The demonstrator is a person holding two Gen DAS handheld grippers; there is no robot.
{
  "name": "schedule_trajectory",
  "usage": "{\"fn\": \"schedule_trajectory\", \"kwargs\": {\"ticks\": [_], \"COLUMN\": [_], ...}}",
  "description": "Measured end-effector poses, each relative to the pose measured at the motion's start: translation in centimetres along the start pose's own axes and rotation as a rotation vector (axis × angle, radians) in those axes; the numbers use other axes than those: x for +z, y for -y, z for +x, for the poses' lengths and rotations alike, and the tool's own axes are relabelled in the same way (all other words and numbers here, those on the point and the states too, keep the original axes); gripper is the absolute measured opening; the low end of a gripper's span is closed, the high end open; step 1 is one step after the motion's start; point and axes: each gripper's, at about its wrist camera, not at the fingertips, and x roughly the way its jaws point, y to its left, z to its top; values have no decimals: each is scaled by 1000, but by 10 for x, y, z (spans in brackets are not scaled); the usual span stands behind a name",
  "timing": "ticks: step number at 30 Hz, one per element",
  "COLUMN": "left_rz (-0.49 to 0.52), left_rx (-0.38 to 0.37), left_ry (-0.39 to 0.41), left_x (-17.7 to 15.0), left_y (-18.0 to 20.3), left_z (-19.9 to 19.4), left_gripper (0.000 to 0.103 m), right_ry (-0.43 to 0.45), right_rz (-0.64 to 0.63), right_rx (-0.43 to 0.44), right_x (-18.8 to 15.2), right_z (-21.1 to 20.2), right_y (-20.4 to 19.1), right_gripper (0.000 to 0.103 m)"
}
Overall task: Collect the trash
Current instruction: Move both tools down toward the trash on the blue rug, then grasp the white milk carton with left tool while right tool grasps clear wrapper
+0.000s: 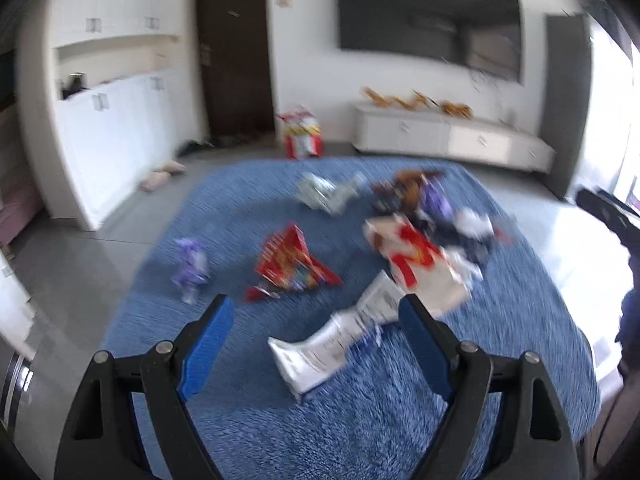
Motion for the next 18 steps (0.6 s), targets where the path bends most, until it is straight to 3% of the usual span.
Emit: {"fn": "schedule_trajectory", "kwargs": {"ticks": [9, 18], "left_rz": [166, 208], "left_rx": [-61, -88], "left_ry": [-106, -171], "left_x": [-6, -12], "left_y": [19, 19], "left_z": [61, 95], "left_gripper": [83, 82], "right_ry": [-185, -239], "right_rz": [25, 110], "right_rx": [87, 108], "right_x": [-16, -14], "right_z": [74, 126], "right_y": [3, 29], "right_gripper": [91, 81]}}
